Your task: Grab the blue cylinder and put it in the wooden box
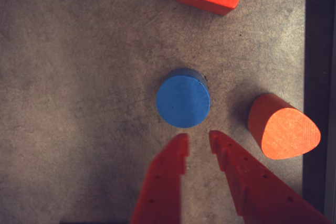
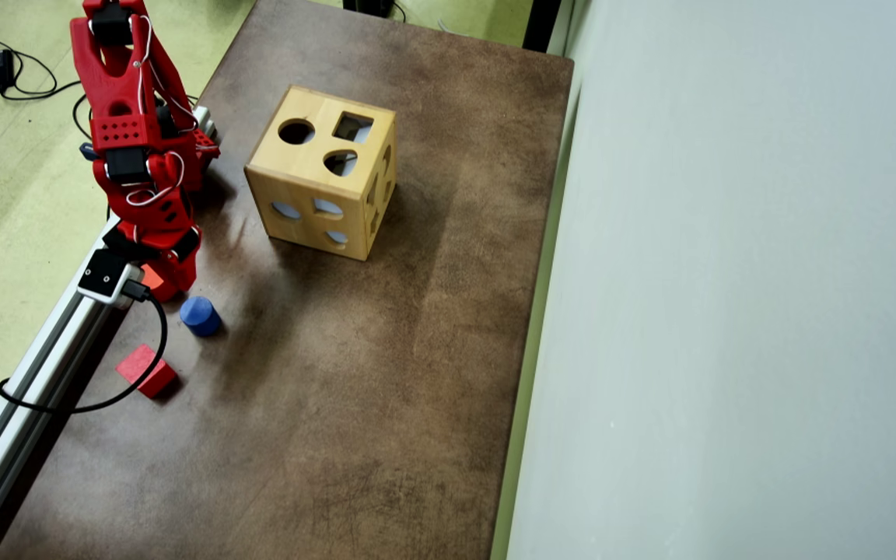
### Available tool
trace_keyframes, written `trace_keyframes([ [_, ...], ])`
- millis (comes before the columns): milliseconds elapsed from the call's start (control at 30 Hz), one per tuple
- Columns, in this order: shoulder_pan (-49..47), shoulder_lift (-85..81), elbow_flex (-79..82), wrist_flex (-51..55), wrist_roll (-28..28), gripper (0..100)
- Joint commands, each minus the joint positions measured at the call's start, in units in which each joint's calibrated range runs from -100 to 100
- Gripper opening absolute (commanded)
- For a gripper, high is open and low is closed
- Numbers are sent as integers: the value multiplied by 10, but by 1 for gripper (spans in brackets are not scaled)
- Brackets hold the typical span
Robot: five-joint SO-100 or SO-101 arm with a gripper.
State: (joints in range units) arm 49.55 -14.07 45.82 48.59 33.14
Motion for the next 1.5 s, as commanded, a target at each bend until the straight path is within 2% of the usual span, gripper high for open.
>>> trace_keyframes([
  [0, -2, -11, -5, -8, -1, 15],
  [533, -3, -2, -2, 0, -2, 19],
  [833, 4, -2, -1, -1, -2, 33],
  [1467, 34, 99, -25, -62, -3, 34],
])
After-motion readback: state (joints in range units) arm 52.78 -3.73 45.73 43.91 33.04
